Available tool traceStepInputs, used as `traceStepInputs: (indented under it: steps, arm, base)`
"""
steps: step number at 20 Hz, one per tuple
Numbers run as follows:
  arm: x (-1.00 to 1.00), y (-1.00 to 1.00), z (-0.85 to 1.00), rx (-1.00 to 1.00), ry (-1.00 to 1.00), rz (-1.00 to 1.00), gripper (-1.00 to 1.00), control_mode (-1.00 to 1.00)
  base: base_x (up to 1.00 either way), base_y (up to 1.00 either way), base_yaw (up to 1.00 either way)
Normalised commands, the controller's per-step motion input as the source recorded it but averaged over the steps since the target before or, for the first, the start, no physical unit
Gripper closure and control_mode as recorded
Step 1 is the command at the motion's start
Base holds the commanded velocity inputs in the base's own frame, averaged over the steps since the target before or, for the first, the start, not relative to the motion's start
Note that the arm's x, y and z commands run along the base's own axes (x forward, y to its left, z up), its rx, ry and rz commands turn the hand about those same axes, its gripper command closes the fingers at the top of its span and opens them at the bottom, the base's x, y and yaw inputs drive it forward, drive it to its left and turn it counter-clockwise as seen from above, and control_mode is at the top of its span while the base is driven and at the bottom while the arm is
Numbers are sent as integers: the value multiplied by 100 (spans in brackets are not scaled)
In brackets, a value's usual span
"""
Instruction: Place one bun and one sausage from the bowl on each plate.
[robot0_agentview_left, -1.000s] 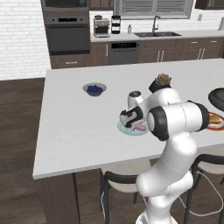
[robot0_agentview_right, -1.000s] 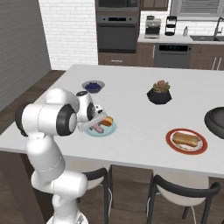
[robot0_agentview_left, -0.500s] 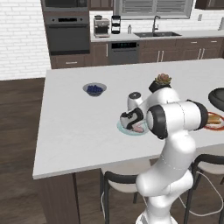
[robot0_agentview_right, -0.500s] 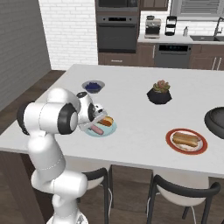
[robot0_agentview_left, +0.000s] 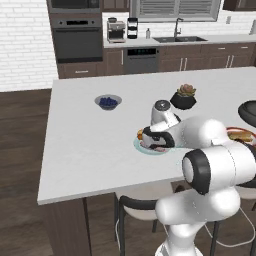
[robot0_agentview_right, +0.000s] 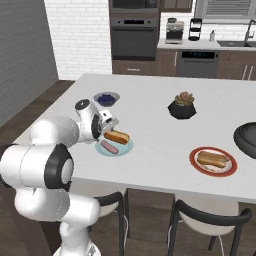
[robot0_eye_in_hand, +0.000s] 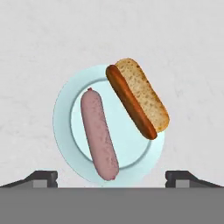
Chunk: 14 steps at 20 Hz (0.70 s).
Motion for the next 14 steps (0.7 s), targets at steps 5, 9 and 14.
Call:
traceStepInputs:
  steps: [5, 9, 14]
  arm:
    - [-95, 30, 100, 12, 2, -7, -100, -100]
    - [-100, 68, 100, 12, 13, -5, -100, -100]
    - [-86, 89, 82, 4, 24, -4, -100, -100]
  base:
    - [0, 0, 0]
    - [0, 0, 0]
    - [0, 0, 0]
